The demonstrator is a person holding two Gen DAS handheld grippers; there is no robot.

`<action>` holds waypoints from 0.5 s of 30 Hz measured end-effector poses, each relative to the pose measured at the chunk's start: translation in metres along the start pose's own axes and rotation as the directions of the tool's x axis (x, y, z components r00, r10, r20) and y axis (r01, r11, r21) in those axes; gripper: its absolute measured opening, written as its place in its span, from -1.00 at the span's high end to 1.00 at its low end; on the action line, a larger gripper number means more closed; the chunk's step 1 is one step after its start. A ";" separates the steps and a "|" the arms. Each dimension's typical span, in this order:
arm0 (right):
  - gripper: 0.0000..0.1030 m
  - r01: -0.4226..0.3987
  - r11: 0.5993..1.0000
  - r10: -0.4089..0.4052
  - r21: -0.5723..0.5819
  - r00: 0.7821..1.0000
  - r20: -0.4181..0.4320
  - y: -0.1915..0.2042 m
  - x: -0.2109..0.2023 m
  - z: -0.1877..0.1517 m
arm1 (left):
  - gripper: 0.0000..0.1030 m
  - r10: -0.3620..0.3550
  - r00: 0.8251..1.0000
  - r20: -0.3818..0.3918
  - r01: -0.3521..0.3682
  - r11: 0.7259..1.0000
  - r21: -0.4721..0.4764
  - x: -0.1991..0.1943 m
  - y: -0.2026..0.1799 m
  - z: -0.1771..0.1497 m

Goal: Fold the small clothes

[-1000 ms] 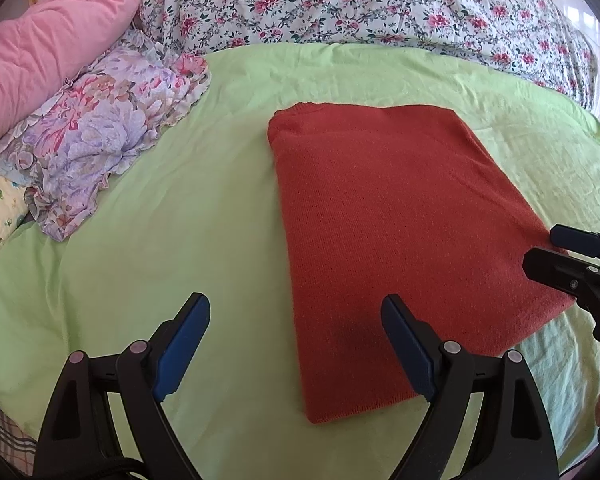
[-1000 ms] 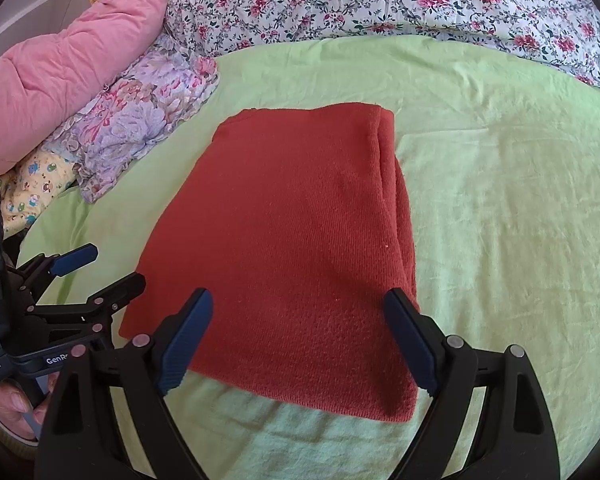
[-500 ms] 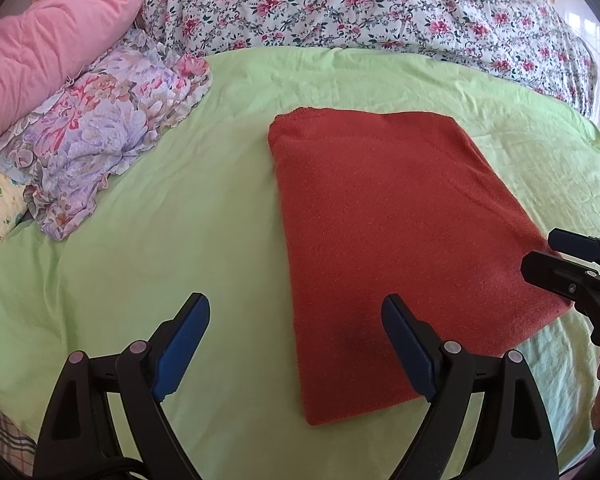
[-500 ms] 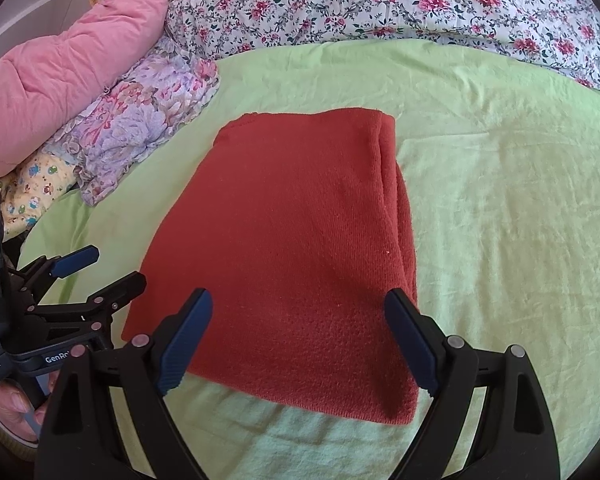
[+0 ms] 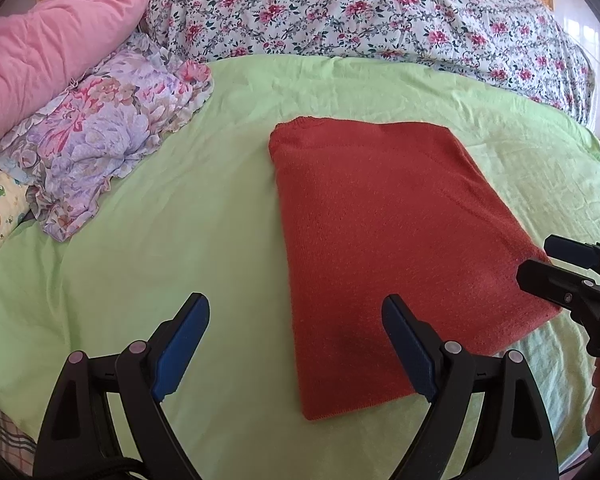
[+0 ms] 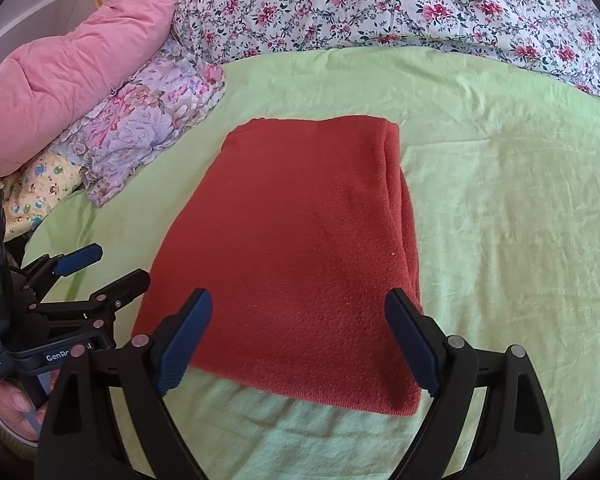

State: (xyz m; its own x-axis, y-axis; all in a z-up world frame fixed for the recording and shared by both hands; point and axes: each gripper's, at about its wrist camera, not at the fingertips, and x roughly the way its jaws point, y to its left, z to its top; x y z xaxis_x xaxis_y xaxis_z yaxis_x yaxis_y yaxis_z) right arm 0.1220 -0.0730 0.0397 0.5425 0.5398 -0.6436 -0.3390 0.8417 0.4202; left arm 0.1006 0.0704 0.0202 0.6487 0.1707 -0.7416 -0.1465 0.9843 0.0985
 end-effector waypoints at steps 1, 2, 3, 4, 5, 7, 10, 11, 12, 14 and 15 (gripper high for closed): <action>-0.71 -0.003 1.000 0.003 0.000 1.000 0.003 0.001 -0.001 0.000 | -0.72 -0.002 1.000 0.001 0.002 1.000 0.000 -0.001 0.000 0.000; -0.71 -0.004 1.000 0.004 0.000 1.000 0.005 0.002 -0.002 -0.001 | -0.72 -0.001 1.000 0.001 0.001 1.000 -0.001 -0.001 0.000 0.000; -0.71 -0.004 1.000 0.004 0.001 1.000 0.005 0.002 -0.002 -0.002 | -0.72 -0.002 1.000 0.002 0.002 1.000 0.000 -0.001 0.000 0.000; -0.71 -0.003 1.000 0.003 0.001 1.000 0.005 0.003 -0.002 -0.002 | -0.72 -0.002 1.000 0.002 0.002 1.000 -0.001 -0.002 0.000 -0.001; -0.72 -0.004 1.000 0.004 0.000 1.000 0.005 0.003 -0.002 -0.002 | -0.72 -0.002 1.000 0.001 0.002 1.000 -0.001 -0.002 0.000 -0.001; -0.72 -0.004 1.000 0.004 0.000 1.000 0.003 0.003 -0.003 -0.003 | -0.72 -0.005 1.000 0.000 0.005 1.000 -0.004 -0.003 0.000 -0.002; -0.72 -0.005 1.000 0.005 0.001 1.000 0.002 0.004 -0.003 -0.004 | -0.72 -0.006 1.000 0.001 0.006 1.000 -0.006 -0.005 0.000 -0.003; -0.72 -0.005 1.000 0.005 0.001 1.000 0.004 0.004 -0.004 -0.004 | -0.72 -0.006 1.000 0.002 0.006 1.000 -0.007 -0.005 -0.001 -0.003; -0.72 -0.006 1.000 0.006 0.001 1.000 0.006 0.005 -0.004 -0.005 | -0.72 -0.007 1.000 0.001 0.007 1.000 -0.008 -0.005 -0.001 -0.003; -0.72 -0.009 1.000 0.009 0.002 1.000 0.008 0.006 -0.004 -0.007 | -0.72 -0.009 1.000 0.003 0.009 1.000 -0.010 -0.006 -0.001 -0.004; -0.72 -0.012 1.000 0.012 0.002 1.000 0.010 0.006 -0.004 -0.007 | -0.72 -0.010 1.000 0.003 0.010 1.000 -0.011 -0.006 0.000 -0.004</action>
State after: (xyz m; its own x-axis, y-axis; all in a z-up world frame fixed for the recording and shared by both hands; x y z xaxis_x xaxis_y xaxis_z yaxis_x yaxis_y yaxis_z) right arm 0.1122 -0.0704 0.0402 0.5459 0.5501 -0.6320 -0.3439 0.8349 0.4297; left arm 0.0938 0.0691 0.0220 0.6527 0.1607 -0.7404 -0.1478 0.9855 0.0836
